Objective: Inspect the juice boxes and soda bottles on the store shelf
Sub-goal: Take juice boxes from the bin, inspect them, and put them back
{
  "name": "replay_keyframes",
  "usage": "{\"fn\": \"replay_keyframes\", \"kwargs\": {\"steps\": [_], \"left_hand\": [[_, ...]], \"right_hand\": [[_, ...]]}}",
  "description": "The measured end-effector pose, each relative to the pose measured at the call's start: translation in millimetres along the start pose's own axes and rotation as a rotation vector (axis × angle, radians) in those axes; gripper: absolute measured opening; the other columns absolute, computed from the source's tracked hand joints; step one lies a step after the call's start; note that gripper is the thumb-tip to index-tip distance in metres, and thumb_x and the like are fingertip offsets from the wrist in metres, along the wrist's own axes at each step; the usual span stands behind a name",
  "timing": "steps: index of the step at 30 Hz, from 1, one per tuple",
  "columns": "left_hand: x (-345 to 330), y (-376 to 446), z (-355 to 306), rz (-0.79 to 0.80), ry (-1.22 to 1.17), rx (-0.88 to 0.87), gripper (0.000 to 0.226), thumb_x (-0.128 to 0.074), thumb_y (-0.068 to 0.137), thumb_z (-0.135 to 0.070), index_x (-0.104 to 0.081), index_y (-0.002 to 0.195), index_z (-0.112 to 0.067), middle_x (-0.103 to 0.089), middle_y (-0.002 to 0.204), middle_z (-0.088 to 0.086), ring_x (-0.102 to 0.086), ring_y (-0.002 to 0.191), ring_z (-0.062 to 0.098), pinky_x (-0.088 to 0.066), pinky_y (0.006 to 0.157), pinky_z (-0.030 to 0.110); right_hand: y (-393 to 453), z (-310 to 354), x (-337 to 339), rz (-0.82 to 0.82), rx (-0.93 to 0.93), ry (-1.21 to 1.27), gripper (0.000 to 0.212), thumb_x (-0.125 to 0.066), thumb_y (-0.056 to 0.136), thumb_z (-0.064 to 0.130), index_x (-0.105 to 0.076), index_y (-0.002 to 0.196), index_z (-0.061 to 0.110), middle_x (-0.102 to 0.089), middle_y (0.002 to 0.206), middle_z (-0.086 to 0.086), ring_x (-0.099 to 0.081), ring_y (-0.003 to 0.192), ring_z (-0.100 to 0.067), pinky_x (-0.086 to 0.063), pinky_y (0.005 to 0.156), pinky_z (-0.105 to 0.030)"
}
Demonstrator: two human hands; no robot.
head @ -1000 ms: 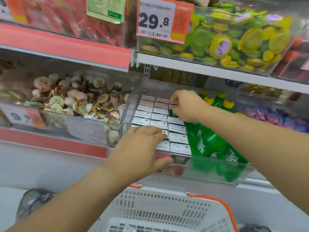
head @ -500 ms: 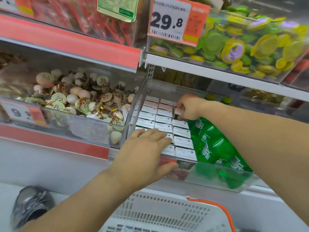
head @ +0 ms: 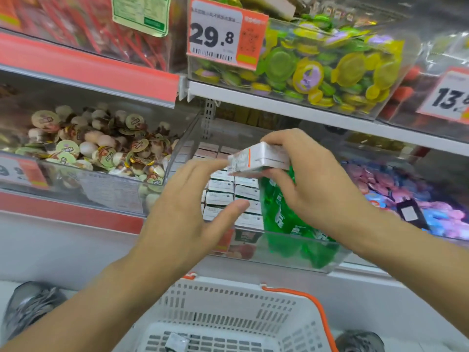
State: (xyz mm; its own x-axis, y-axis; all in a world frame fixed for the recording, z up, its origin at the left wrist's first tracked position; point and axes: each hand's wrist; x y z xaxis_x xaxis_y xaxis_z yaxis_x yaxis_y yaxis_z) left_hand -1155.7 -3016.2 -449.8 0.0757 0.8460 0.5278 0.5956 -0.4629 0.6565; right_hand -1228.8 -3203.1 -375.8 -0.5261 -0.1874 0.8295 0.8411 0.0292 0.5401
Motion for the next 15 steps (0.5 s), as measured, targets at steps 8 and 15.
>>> {"fn": "replay_keyframes", "kwargs": {"steps": [8, 15], "left_hand": [[-2.6, -22.3, -38.6, 0.169, -0.554, 0.228, 0.035, -0.071, 0.081, -0.042, -0.067, 0.114, -0.034, -0.069, 0.095, -0.009, -0.068, 0.087, 0.008, -0.055, 0.076, 0.022], [-19.1, -37.4, -31.3, 0.513, -0.609, 0.492, 0.039, -0.076, 0.067, -0.055, -0.069, 0.104, -0.043, -0.073, 0.091, -0.002, -0.07, 0.078, 0.017, -0.058, 0.074, 0.028]], "right_hand": [[-73.6, 17.7, -4.5, 0.03, -0.314, 0.812, 0.026, -0.068, 0.092, 0.03, -0.068, 0.119, 0.03, -0.073, 0.114, 0.008, -0.068, 0.11, -0.011, -0.054, 0.09, -0.024], [-111.9, 3.9, -21.0, -0.015, -0.748, 1.154, 0.038, -0.082, 0.055, 0.03, -0.077, 0.09, 0.015, -0.079, 0.096, -0.006, -0.076, 0.088, -0.022, -0.061, 0.075, -0.029]]}}
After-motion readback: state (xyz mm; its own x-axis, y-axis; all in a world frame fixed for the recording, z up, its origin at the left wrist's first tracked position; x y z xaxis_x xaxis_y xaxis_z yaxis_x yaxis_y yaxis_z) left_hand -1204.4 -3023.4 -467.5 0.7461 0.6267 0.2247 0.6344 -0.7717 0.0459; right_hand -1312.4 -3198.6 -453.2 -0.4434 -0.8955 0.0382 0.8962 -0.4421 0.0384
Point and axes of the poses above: each hand's wrist, its own y-axis towards the middle knuckle, its own x-axis out of the back of the hand, z = x × y
